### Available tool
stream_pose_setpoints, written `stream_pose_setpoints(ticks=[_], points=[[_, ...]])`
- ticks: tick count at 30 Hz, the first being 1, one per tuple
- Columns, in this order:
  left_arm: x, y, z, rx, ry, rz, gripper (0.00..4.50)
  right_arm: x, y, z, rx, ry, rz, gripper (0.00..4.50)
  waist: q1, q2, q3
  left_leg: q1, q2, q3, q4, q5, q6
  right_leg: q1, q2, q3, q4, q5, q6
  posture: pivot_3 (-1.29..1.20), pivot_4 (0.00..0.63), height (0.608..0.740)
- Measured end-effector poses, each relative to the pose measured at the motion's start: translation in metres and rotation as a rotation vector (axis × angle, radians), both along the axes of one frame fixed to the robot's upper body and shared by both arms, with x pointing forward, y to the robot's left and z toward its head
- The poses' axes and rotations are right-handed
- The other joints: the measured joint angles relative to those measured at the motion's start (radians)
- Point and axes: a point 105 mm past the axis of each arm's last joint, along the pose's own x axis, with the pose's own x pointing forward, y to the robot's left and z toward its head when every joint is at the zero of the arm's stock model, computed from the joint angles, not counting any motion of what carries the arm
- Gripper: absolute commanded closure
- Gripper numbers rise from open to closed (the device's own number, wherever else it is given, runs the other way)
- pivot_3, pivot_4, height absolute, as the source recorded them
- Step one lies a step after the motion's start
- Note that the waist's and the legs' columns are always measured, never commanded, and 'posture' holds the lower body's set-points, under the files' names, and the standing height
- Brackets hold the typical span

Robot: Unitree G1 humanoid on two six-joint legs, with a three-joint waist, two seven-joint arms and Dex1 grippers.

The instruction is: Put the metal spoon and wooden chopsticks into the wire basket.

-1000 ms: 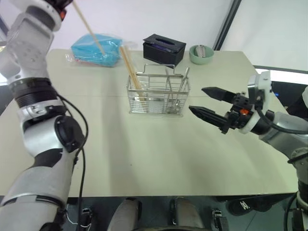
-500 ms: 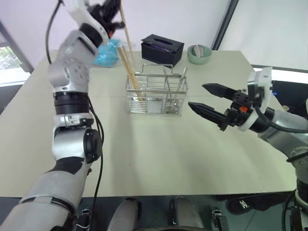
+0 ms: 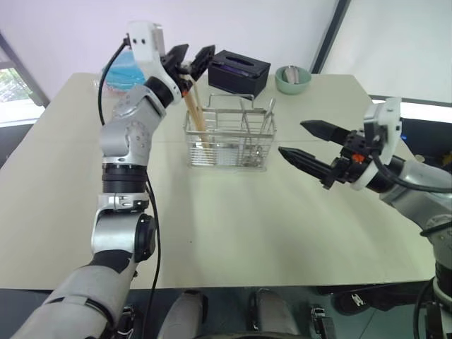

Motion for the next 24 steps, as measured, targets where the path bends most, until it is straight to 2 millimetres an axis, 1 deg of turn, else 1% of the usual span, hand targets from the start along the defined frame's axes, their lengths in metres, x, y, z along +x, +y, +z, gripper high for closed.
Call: stream_pose_setpoints(ticks=[6, 10, 13, 15, 17, 19, 21, 24], points=[[-0.004, 0.004, 0.002, -0.011, 0.008, 0.005, 0.03, 0.004, 0.001, 0.001, 0.018, -0.022, -0.002, 0.10, 0.000, 0.000, 0.000, 0.000, 0.000, 0.000, 0.000, 0.000, 0.000, 0.000, 0.000, 0.000, 0.000, 0.000, 0.000, 0.00, 0.150, 0.654], [-0.010, 0.020, 0.014, 0.035, -0.024, 0.035, 0.03, 0.008, -0.002, 0.003, 0.015, -0.029, 0.000, 0.10, -0.002, 0.000, 0.000, 0.000, 0.000, 0.000, 0.000, 0.000, 0.000, 0.000, 0.001, 0.000, 0.000, 0.000, 0.000, 0.00, 0.150, 0.654], [-0.019, 0.045, 0.026, 0.117, -0.055, 0.082, 0.03, 0.012, -0.003, 0.000, 0.010, -0.022, 0.012, 0.10, -0.007, 0.001, 0.001, 0.000, 0.000, 0.000, -0.001, 0.000, 0.000, -0.001, 0.002, 0.000, 0.000, 0.000, 0.000, 0.00, 0.150, 0.654], [-0.028, 0.066, 0.034, 0.187, -0.070, 0.122, 0.03, 0.015, -0.004, -0.001, 0.006, -0.017, 0.015, 0.10, -0.010, 0.002, 0.001, 0.001, 0.001, 0.000, -0.001, 0.000, 0.000, -0.001, 0.002, 0.000, 0.001, 0.000, 0.000, 0.00, 0.150, 0.654], [-0.038, 0.084, 0.036, 0.261, -0.069, 0.136, 0.03, 0.018, -0.004, 0.000, 0.001, -0.018, 0.020, 0.10, -0.012, 0.003, 0.001, 0.001, 0.001, 0.000, -0.001, 0.000, 0.000, -0.001, 0.002, 0.000, 0.001, 0.000, 0.000, 0.00, 0.150, 0.654], [-0.050, 0.100, 0.035, 0.340, -0.058, 0.135, 0.03, 0.019, -0.003, 0.001, -0.005, -0.025, 0.032, 0.10, -0.018, 0.003, 0.001, 0.001, 0.001, 0.000, -0.002, 0.000, 0.000, -0.001, 0.002, 0.001, 0.001, 0.000, 0.000, 0.00, 0.150, 0.654], [-0.068, 0.116, 0.031, 0.454, -0.037, 0.117, 0.03, 0.021, -0.004, 0.001, -0.011, -0.030, 0.041, 0.10, -0.024, 0.003, 0.001, 0.001, 0.001, 0.000, -0.002, 0.000, 0.000, -0.001, 0.001, 0.001, 0.000, 0.000, -0.001, 0.00, 0.150, 0.654], [-0.088, 0.126, 0.023, 0.579, -0.019, 0.064, 0.03, 0.023, -0.007, 0.000, -0.015, -0.025, 0.043, 0.10, -0.021, 0.004, 0.002, 0.001, 0.001, -0.001, -0.002, 0.000, 0.000, -0.001, 0.001, 0.001, 0.000, 0.000, -0.001, 0.00, 0.150, 0.654]])
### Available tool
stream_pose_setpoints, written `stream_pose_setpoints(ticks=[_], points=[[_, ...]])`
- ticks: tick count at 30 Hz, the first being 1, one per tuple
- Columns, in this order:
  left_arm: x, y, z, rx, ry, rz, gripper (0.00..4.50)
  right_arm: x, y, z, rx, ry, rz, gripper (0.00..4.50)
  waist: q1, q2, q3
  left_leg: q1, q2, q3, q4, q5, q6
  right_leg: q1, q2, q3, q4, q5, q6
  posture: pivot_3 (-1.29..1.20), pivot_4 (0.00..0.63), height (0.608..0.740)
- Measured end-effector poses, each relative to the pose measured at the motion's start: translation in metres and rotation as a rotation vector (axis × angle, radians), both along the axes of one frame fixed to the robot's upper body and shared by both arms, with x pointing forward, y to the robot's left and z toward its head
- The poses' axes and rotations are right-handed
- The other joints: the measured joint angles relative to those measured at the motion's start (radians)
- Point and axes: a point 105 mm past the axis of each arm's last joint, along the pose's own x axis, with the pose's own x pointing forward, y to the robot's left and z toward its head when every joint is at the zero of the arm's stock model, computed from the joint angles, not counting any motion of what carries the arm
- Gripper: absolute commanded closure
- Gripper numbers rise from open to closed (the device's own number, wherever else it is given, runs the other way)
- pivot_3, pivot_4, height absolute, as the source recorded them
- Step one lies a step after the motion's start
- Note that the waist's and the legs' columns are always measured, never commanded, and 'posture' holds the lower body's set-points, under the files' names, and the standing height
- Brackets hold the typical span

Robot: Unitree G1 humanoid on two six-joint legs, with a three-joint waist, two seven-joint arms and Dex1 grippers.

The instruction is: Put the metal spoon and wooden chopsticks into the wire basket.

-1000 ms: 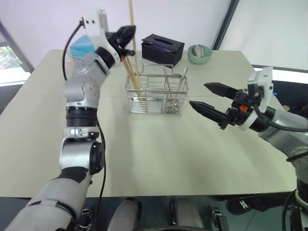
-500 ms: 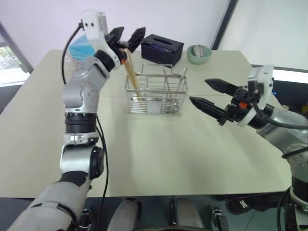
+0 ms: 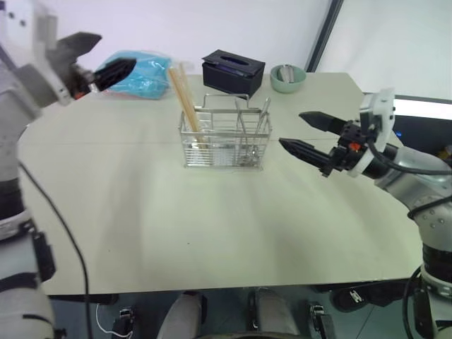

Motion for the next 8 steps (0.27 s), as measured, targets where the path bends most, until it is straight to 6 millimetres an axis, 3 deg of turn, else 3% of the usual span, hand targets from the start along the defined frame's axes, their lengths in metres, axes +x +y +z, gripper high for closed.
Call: stream_pose_setpoints(ticks=[8], points=[[-0.023, 0.013, -0.016, 0.095, 0.065, -0.032, 0.03, 0.001, -0.009, -0.003, -0.062, 0.015, 0.016, 0.10, 0.001, 0.001, 0.001, 0.000, 0.000, 0.000, 0.000, 0.000, 0.000, 0.000, 0.000, 0.000, 0.000, 0.000, 0.000, 0.00, 0.150, 0.654]])
